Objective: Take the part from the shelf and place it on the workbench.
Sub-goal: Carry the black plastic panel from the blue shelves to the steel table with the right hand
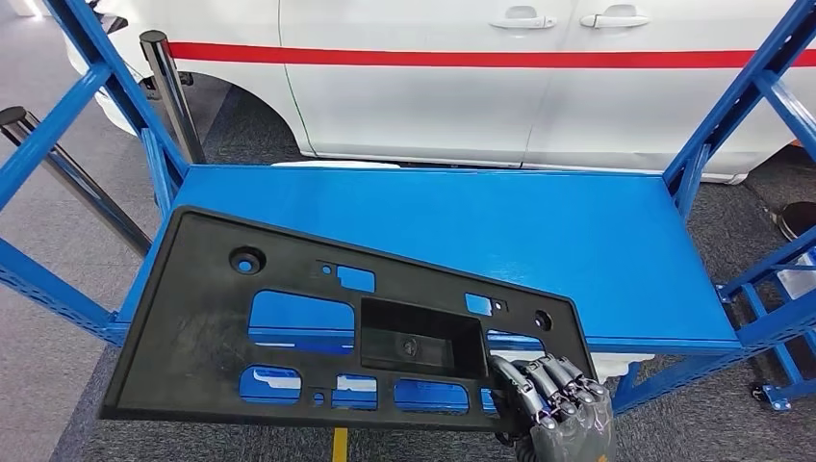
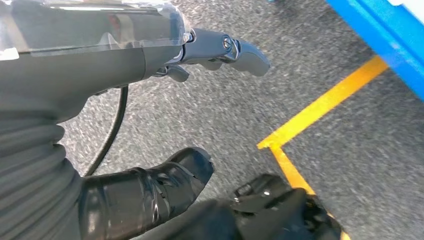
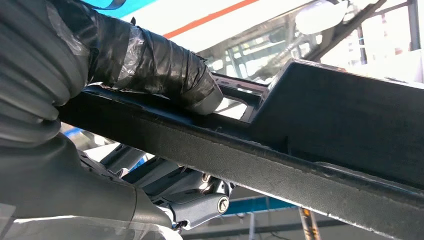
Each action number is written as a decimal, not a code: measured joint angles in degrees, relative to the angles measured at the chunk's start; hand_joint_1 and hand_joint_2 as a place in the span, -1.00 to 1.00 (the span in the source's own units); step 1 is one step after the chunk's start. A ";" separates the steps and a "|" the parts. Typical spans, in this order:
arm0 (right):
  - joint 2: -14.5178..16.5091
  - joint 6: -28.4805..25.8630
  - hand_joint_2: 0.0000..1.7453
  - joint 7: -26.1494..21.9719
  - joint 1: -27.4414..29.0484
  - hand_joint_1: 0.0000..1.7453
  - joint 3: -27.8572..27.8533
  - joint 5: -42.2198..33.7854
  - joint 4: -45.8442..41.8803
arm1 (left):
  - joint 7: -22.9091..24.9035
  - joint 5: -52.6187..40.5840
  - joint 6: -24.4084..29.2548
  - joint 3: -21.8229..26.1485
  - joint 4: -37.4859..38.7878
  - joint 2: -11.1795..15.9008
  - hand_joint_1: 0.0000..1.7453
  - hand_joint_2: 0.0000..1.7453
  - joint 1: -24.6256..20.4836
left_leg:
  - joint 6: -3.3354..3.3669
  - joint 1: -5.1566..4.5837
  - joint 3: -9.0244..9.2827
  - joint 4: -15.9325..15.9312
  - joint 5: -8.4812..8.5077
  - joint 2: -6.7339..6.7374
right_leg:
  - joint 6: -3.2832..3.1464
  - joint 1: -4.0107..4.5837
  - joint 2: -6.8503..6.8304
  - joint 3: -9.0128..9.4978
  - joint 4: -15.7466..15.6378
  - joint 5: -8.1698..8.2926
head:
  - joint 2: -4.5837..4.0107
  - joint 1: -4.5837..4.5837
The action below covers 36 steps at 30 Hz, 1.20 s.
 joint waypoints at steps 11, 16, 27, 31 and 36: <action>0.03 -0.01 1.00 -0.37 0.16 1.00 -0.23 -0.48 0.03 | -0.02 0.00 0.05 0.05 0.00 -0.06 -1.00 1.00 0.00 | 1.16 -0.01 -3.36 1.10 2.36 0.36 | 0.28 -0.07 0.23 2.64 2.59 -4.31 | 0.00 0.04; 0.21 -0.02 1.00 -0.46 0.18 1.00 -0.25 -0.56 0.02 | -0.09 0.01 0.11 0.09 0.00 -0.07 -1.00 1.00 -0.06 | -0.47 -0.13 -4.23 1.86 2.39 0.30 | -1.27 0.05 0.21 3.13 -0.46 -2.77 | 0.00 0.02; 0.90 -0.02 1.00 -1.38 0.18 1.00 -0.37 -1.10 0.04 | -0.16 0.01 0.19 0.21 0.00 -0.05 -1.00 1.00 -0.19 | -0.99 0.13 0.61 1.23 -1.39 0.11 | -1.30 0.01 -0.02 -0.57 0.22 0.13 | 0.00 -0.14; 1.11 -0.02 1.00 -1.61 0.21 1.00 -0.50 -1.30 0.04 | -0.18 0.01 0.24 0.25 0.00 -0.04 -1.00 1.00 -0.13 | 0.23 -0.13 0.61 -0.31 -0.22 0.16 | 0.18 -0.05 0.01 -0.88 0.29 0.72 | 0.00 -0.12; 1.13 -0.02 1.00 -1.84 0.29 1.00 -1.04 -1.40 0.03 | -0.19 0.01 0.25 0.28 0.00 -0.05 -1.00 1.00 -0.26 | 1.66 0.02 -1.74 -0.56 2.04 0.56 | 1.12 -0.24 0.23 -5.13 13.02 -9.22 | 0.00 -0.03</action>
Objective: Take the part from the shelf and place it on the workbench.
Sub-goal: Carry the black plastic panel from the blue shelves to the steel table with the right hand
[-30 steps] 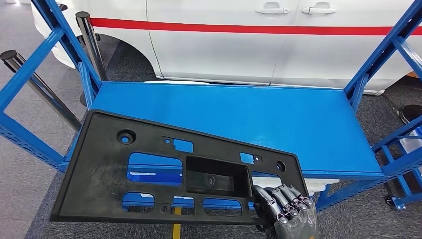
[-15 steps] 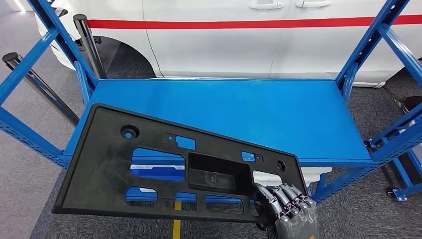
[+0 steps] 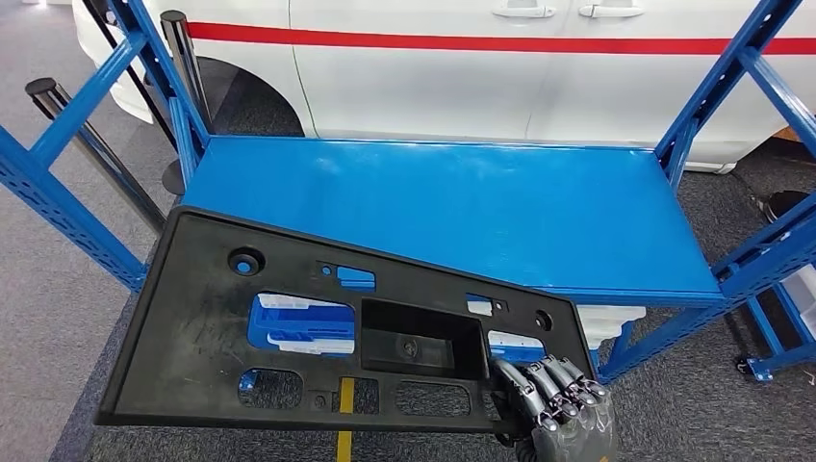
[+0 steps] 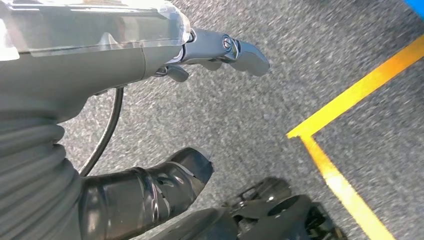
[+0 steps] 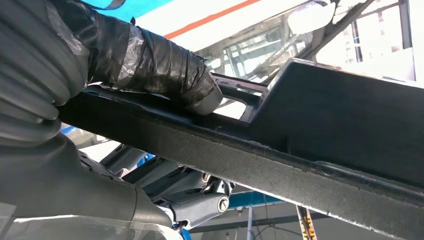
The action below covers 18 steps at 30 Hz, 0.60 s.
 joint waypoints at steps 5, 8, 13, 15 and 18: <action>0.00 0.00 1.00 -0.13 -0.12 1.00 -0.14 -0.24 0.01 | 0.02 -0.02 -0.01 0.01 0.00 0.00 -1.00 1.00 0.03 | -0.49 -0.12 -2.37 1.21 1.04 -0.04 | -0.43 0.09 0.00 8.30 -8.79 3.48 | 0.00 -0.01; 0.00 -0.02 1.00 -0.25 -0.17 1.00 -0.16 -0.31 0.00 | 0.04 -0.02 -0.01 0.01 0.00 -0.01 -1.00 1.00 0.00 | -1.33 -0.25 -2.92 1.64 1.60 -0.10 | -1.30 0.57 0.08 10.74 -13.64 4.41 | 0.00 -0.02; 0.09 -0.02 1.00 -0.36 -0.25 1.00 -0.20 -0.44 0.01 | 0.07 -0.02 -0.02 0.02 0.00 0.00 -1.00 1.00 0.03 | -2.96 -0.03 -5.03 6.29 -2.69 -0.30 | -3.40 0.06 -0.17 9.08 -14.30 6.35 | 0.00 -0.14; 0.15 -0.02 1.00 -0.41 -0.24 1.00 -0.22 -0.48 0.02 | 0.07 -0.02 -0.02 0.03 0.00 0.00 -1.00 1.00 0.05 | -3.42 0.15 -7.29 13.41 -7.35 -0.31 | -3.67 0.14 -0.23 7.87 -14.07 7.12 | 0.00 -0.20; 0.16 -0.02 1.00 -0.43 -0.23 1.00 -0.26 -0.51 0.03 | 0.06 -0.02 -0.02 0.03 0.00 -0.01 -1.00 1.00 0.07 | -3.66 0.31 -6.16 15.82 -7.33 -0.31 | -3.48 0.18 -0.30 6.00 -13.36 7.97 | 0.00 -0.21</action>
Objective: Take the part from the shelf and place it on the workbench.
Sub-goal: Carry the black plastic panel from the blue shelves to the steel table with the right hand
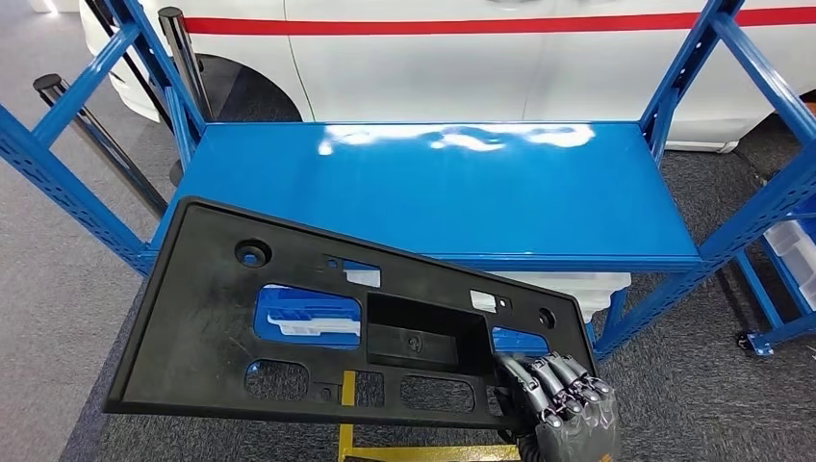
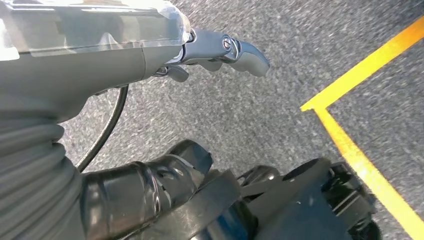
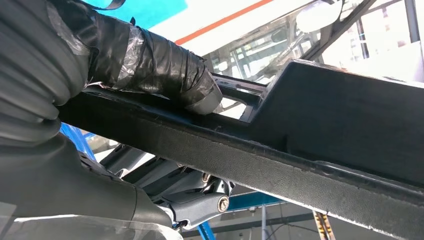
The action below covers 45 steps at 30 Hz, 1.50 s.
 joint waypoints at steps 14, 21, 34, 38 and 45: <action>0.03 0.00 1.00 -0.11 0.07 1.00 -0.44 -0.01 0.04 | 0.00 0.00 0.00 0.00 0.00 0.01 -1.00 1.00 -0.16 | 3.40 -0.26 5.55 -15.65 7.57 0.30 | 3.31 -0.16 0.28 -5.74 15.07 -8.66 | 0.00 0.08; 0.03 0.00 1.00 0.03 0.03 1.00 -0.65 -0.16 0.14 | -0.06 0.00 -0.46 0.00 0.01 0.00 -1.00 1.00 -0.17 | 1.94 -0.48 3.31 -14.31 8.98 0.20 | 1.91 0.47 0.34 4.65 -0.30 -3.48 | 0.00 0.07; 0.11 -0.01 1.00 0.27 0.21 1.00 -0.70 -0.39 0.14 | 0.07 0.01 -0.43 0.21 0.00 0.09 -1.00 1.00 -0.10 | 0.46 -0.16 8.39 -13.09 4.36 -0.08 | 0.48 0.07 0.05 -0.47 0.15 0.46 | 0.00 -0.13; 0.11 -0.02 1.00 0.26 0.24 1.00 -0.70 -0.66 0.14 | 0.09 0.02 -0.42 0.38 0.01 0.14 -1.00 1.00 -0.04 | 1.51 -0.35 9.18 -16.24 5.18 -0.06 | 1.96 0.04 0.07 -0.82 0.12 1.28 | 0.00 -0.09; 0.10 -0.02 1.00 0.22 0.51 1.00 -0.95 -1.02 0.41 | 0.14 0.00 -0.19 0.55 0.01 0.14 -1.00 1.00 -0.07 | 2.97 -0.12 6.39 -16.15 7.41 0.31 | 3.06 -0.21 0.29 -6.07 15.61 -8.14 | 0.00 0.01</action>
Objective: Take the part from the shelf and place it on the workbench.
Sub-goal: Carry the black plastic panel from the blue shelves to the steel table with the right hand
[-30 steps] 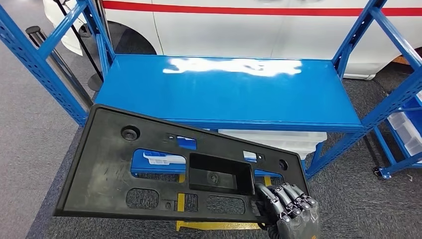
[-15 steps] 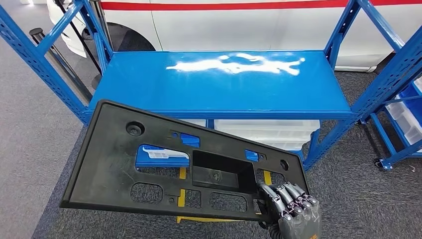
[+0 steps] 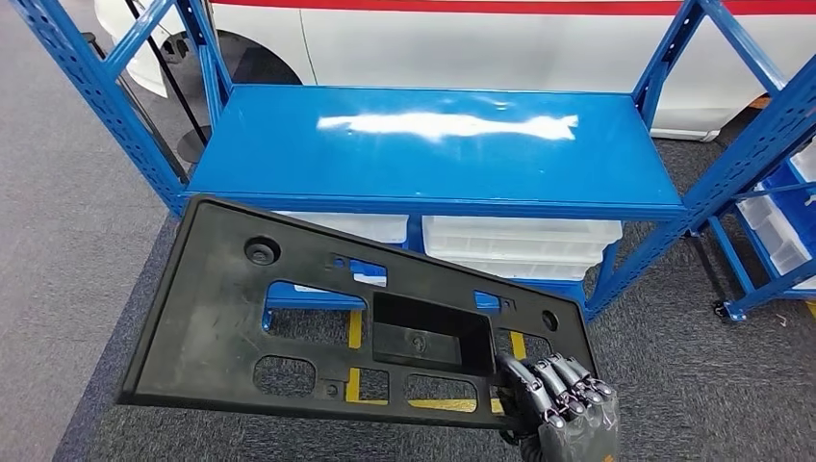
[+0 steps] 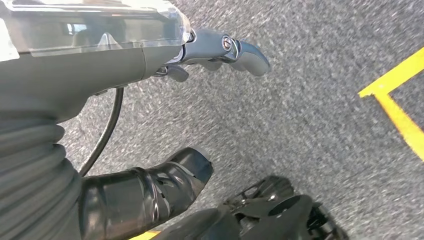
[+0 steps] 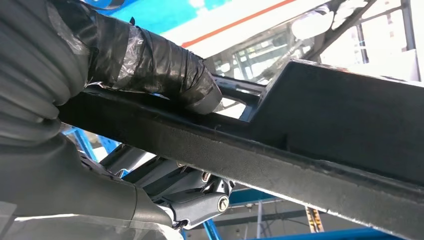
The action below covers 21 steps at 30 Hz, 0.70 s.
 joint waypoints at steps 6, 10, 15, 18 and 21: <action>0.11 -0.02 1.00 -0.39 0.14 1.00 -0.45 -0.07 0.05 | -0.01 0.00 0.13 0.19 0.02 -0.04 -1.00 1.00 0.01 | -1.09 -0.31 -1.75 1.81 0.36 -0.11 | -0.97 0.27 0.11 8.90 -15.19 5.44 | 0.00 -0.04; 0.39 -0.02 1.00 -0.42 0.24 1.00 -0.66 -0.12 0.05 | -0.02 0.00 0.16 0.25 0.00 -0.01 -1.00 1.00 0.02 | -2.33 -0.06 -2.83 3.57 -1.09 -0.18 | -2.57 0.15 -0.01 8.13 -15.68 6.58 | 0.00 -0.07; 0.81 -0.02 1.00 -0.57 0.26 1.00 -0.82 -0.08 0.05 | -0.01 0.00 0.17 0.26 0.01 0.00 -1.00 1.00 0.15 | -3.11 0.17 -7.64 17.50 -8.76 -0.23 | -3.36 0.26 -0.25 6.36 -15.52 7.77 | 0.00 -0.12; 0.91 -0.02 1.00 -0.78 0.26 1.00 -0.95 0.05 0.05 | -0.01 0.00 0.17 0.26 0.01 0.01 -1.00 1.00 0.15 | -2.56 0.11 -2.10 8.99 -4.26 -0.27 | -3.16 0.36 -0.18 5.95 -15.27 8.11 | 0.00 -0.11; 1.32 -0.02 1.00 -1.13 0.25 1.00 -1.19 -0.13 0.05 | -0.01 0.00 0.17 0.26 0.00 0.13 -1.00 1.00 0.08 | -1.81 -0.30 1.92 1.11 -2.23 -0.38 | -2.38 0.51 -0.20 5.54 -15.11 8.64 | 0.00 -0.10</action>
